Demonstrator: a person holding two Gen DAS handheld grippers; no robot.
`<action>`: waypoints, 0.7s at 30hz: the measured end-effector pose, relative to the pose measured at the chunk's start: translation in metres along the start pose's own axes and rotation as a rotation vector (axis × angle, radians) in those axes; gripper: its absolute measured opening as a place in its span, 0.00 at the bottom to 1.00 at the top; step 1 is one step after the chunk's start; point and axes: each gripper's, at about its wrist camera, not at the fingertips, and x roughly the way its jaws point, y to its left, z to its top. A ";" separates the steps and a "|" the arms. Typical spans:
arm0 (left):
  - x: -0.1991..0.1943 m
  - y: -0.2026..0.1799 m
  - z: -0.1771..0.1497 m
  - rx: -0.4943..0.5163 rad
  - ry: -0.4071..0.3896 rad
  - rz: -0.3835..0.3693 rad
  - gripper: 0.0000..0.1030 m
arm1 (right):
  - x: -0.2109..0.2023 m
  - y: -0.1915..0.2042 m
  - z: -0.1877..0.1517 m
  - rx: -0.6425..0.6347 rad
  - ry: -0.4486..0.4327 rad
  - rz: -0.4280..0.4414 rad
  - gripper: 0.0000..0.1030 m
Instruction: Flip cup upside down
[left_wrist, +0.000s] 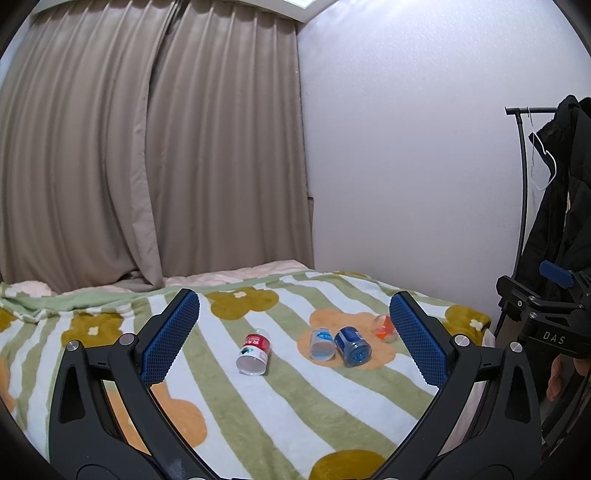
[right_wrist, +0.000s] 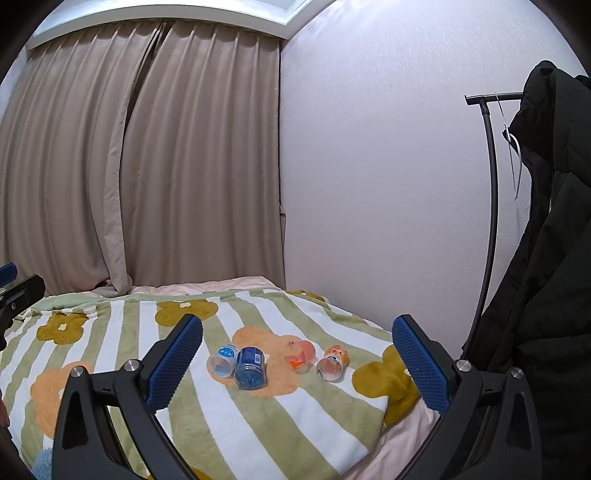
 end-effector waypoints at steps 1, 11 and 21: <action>0.000 0.000 0.000 0.000 0.000 0.001 1.00 | 0.000 0.000 0.000 0.002 0.001 0.001 0.99; 0.002 -0.004 -0.002 0.001 0.002 0.000 1.00 | 0.001 -0.001 -0.003 0.005 0.007 -0.003 0.99; 0.003 -0.006 -0.003 0.000 0.003 -0.002 1.00 | 0.004 -0.001 -0.007 0.010 0.014 -0.006 0.99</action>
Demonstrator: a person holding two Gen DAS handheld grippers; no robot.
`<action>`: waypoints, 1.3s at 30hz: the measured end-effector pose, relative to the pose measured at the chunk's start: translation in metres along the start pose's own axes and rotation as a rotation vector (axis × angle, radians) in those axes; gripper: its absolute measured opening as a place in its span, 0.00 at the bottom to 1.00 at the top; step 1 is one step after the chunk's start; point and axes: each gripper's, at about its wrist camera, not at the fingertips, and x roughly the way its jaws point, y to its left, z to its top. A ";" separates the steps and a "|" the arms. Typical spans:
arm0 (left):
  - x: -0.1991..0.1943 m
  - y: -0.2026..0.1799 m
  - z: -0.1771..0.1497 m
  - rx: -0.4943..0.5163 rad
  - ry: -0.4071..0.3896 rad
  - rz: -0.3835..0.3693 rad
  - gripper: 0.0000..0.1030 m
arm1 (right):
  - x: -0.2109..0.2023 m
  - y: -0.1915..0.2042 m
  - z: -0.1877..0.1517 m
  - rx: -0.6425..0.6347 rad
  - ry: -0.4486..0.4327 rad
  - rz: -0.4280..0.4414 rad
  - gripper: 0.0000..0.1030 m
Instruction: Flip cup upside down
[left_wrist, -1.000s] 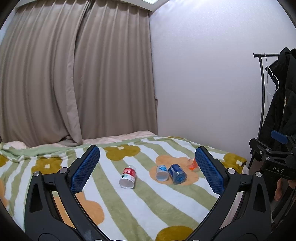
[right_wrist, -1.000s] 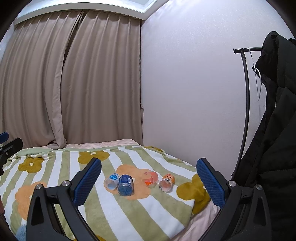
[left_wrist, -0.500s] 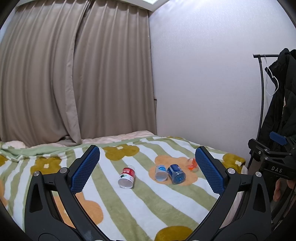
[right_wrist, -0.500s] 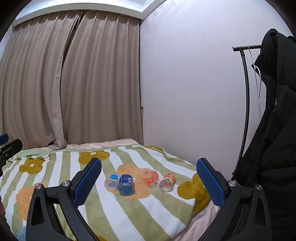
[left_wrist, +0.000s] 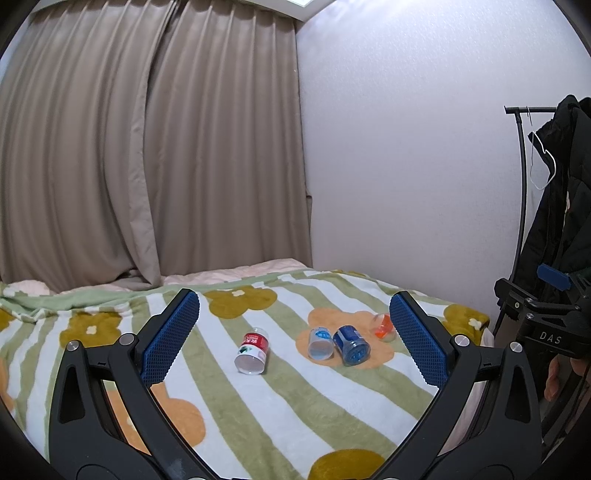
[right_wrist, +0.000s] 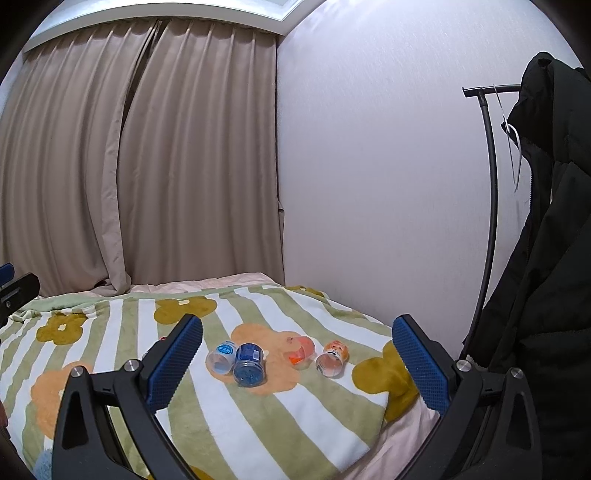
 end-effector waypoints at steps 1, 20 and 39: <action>0.000 0.000 0.000 0.001 0.000 0.001 1.00 | 0.001 0.000 0.000 0.003 0.002 0.002 0.99; 0.005 -0.004 -0.007 -0.013 0.007 -0.004 1.00 | 0.004 -0.002 -0.002 0.015 0.012 0.007 0.99; 0.058 0.016 0.007 0.037 0.151 0.014 1.00 | 0.089 0.031 0.018 -0.084 0.203 0.167 0.99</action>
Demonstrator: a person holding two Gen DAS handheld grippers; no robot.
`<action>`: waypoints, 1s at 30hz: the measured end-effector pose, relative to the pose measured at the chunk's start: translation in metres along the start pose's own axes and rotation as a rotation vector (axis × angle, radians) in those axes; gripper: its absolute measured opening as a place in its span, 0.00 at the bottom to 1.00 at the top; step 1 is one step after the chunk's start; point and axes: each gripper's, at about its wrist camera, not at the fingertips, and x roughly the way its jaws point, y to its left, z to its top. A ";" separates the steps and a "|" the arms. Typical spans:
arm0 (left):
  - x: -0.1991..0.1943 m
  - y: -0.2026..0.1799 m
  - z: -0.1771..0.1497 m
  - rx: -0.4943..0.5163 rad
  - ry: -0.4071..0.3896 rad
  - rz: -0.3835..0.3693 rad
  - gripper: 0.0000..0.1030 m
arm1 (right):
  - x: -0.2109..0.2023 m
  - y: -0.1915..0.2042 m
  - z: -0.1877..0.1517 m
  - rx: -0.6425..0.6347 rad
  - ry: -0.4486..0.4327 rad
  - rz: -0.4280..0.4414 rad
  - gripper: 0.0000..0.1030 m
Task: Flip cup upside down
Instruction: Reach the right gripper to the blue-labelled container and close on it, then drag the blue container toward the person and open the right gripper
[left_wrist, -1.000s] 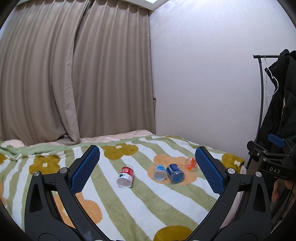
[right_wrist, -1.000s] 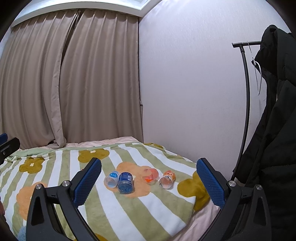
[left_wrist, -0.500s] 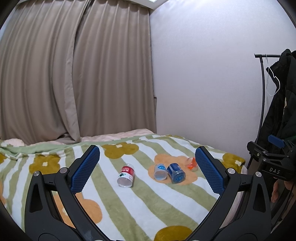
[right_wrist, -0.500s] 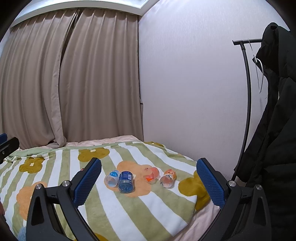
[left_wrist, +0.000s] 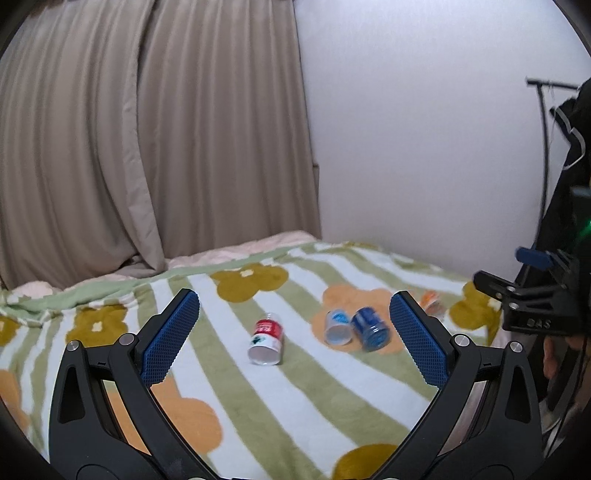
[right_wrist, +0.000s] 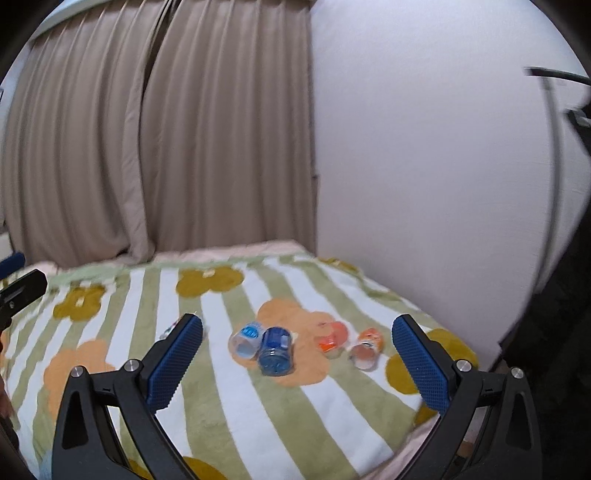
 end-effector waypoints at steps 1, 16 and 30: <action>0.009 0.003 0.001 0.000 0.020 -0.008 1.00 | 0.013 0.001 0.002 -0.012 0.020 0.014 0.99; 0.136 0.056 -0.026 -0.066 0.257 -0.032 1.00 | 0.254 0.012 -0.031 -0.112 0.514 0.127 0.99; 0.158 0.073 -0.040 -0.100 0.291 -0.030 1.00 | 0.334 0.005 -0.078 0.001 0.737 0.188 0.62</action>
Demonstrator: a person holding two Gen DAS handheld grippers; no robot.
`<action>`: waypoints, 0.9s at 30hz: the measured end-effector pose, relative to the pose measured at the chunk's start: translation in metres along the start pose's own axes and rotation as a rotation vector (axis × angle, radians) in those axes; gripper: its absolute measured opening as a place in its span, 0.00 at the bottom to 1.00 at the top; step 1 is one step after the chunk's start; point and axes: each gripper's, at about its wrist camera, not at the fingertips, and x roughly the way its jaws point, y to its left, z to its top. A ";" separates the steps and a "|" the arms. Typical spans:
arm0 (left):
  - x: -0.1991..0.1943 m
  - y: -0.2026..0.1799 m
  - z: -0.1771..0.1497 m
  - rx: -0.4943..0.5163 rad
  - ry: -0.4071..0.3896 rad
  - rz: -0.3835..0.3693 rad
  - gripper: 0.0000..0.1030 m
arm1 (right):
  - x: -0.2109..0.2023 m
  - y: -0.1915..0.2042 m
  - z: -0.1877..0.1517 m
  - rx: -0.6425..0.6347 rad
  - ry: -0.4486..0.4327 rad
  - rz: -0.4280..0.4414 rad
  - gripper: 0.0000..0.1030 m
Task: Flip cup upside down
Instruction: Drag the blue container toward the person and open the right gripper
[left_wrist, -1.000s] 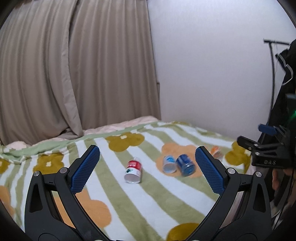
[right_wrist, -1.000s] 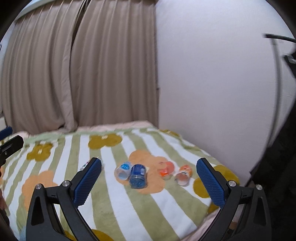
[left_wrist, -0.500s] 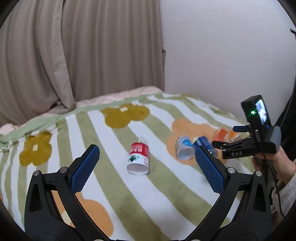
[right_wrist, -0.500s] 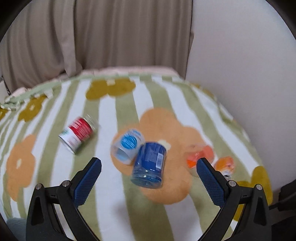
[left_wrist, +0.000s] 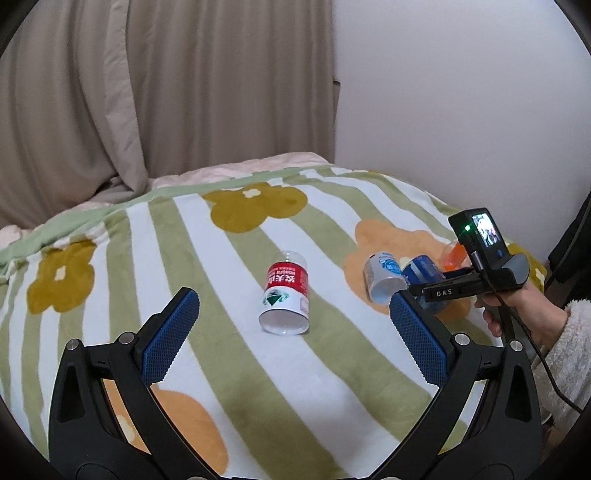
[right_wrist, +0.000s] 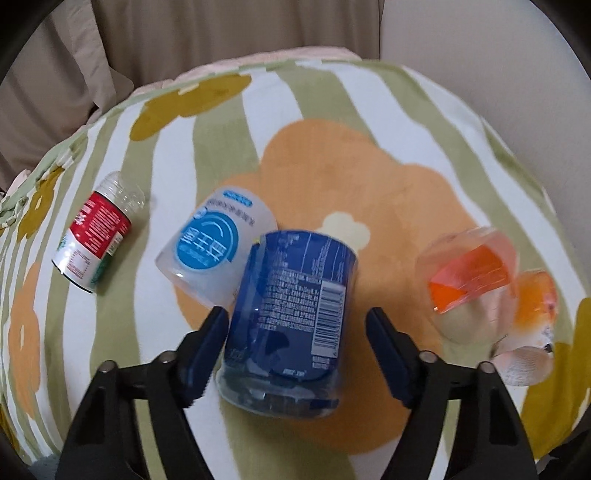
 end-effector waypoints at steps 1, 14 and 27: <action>-0.001 0.000 0.001 -0.001 -0.002 0.000 1.00 | 0.000 0.000 0.000 0.004 -0.002 0.000 0.62; -0.049 0.000 0.002 0.018 -0.066 0.001 1.00 | -0.086 0.042 -0.033 -0.129 -0.062 0.127 0.61; -0.081 0.006 -0.025 0.037 -0.034 0.035 1.00 | -0.035 0.115 -0.092 -0.373 0.094 0.217 0.61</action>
